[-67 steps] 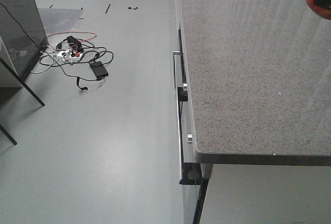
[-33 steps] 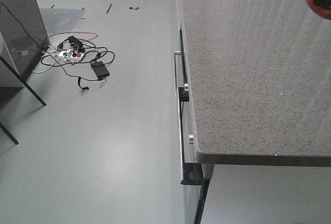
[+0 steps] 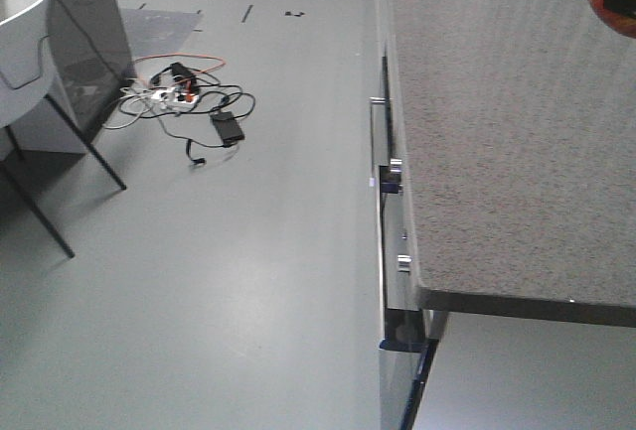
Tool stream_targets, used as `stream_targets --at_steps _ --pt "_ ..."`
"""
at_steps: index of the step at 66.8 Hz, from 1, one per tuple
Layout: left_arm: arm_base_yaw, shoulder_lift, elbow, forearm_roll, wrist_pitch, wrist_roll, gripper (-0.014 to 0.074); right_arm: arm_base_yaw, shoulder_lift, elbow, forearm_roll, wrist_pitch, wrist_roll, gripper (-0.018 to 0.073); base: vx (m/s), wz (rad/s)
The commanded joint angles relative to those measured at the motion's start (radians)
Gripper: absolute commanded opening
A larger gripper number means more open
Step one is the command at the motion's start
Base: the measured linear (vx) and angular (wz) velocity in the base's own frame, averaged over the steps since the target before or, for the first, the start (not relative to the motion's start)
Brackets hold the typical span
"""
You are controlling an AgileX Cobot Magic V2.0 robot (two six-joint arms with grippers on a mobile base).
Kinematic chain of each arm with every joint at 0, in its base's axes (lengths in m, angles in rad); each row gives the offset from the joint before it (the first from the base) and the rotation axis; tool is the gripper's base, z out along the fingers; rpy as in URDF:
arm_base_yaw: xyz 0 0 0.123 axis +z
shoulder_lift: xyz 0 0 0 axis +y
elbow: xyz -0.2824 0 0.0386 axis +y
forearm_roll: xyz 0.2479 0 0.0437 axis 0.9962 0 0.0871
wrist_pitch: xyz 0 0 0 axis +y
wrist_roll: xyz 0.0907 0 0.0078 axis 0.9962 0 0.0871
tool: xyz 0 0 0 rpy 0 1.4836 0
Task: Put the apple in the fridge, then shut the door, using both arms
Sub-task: 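Drive the base away from the counter toward the open fridge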
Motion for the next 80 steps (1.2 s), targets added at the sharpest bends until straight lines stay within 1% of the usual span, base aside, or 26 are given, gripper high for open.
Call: stream_targets --at_steps 1,80 --pt "-0.006 0.005 -0.018 -0.01 -0.074 0.001 -0.0007 -0.002 -0.011 -0.024 0.043 -0.063 -0.008 0.0193 -0.06 0.28" --pt "-0.006 0.005 -0.018 -0.01 -0.074 0.001 -0.0007 -0.002 -0.011 -0.024 0.043 -0.063 -0.008 0.0193 -0.04 0.37"
